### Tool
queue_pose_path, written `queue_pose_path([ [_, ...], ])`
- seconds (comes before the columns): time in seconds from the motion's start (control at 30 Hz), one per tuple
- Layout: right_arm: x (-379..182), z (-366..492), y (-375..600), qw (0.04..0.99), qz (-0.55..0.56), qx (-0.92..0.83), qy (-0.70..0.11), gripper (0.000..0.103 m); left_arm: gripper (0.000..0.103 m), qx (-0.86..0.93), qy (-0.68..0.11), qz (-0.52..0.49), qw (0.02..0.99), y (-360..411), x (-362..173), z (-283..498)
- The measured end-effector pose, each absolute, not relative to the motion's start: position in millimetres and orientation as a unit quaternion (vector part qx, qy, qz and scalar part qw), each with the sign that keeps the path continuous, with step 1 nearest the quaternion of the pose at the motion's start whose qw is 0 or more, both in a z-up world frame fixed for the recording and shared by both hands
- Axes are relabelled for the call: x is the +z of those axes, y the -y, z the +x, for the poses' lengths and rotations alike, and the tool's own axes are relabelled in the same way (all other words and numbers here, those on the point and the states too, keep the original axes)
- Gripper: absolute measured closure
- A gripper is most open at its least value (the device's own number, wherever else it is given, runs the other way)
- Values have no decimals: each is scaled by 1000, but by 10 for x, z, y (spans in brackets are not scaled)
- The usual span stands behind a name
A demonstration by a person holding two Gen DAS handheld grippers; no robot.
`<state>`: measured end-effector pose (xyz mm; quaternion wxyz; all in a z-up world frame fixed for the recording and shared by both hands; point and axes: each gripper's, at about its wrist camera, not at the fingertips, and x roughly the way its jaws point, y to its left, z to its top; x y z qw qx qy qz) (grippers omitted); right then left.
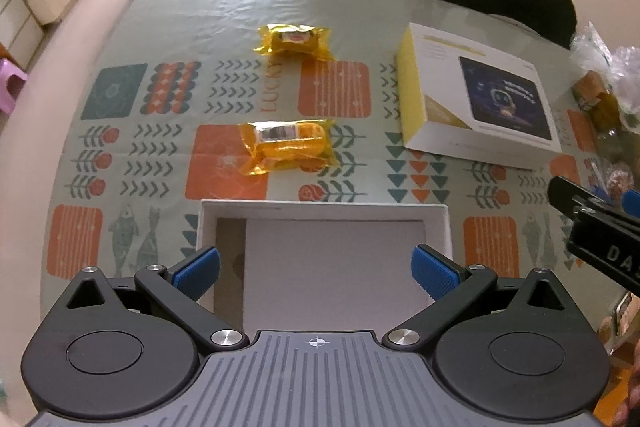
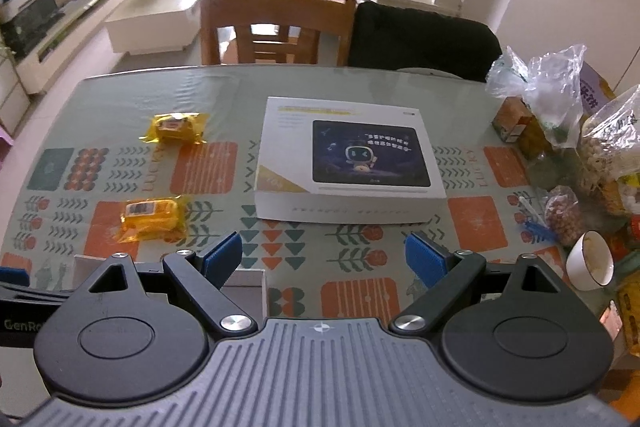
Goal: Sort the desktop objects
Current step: 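Lower the open left tool around the barcode yellow snack packet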
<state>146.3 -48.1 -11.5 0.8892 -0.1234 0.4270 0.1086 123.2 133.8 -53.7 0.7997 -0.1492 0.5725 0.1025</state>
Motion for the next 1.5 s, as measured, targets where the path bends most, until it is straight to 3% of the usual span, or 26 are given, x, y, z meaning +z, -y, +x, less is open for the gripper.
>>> queue_pose_path([
  [0.5,-278,1594,58,884,-132,80,-441,0,0,86,-577,-138,800,-1614,-897,1631],
  [1.5,-220,1922,309,883,-95,140,-438,0,0,150,-575,-144,791,-1502,-942,2028],
])
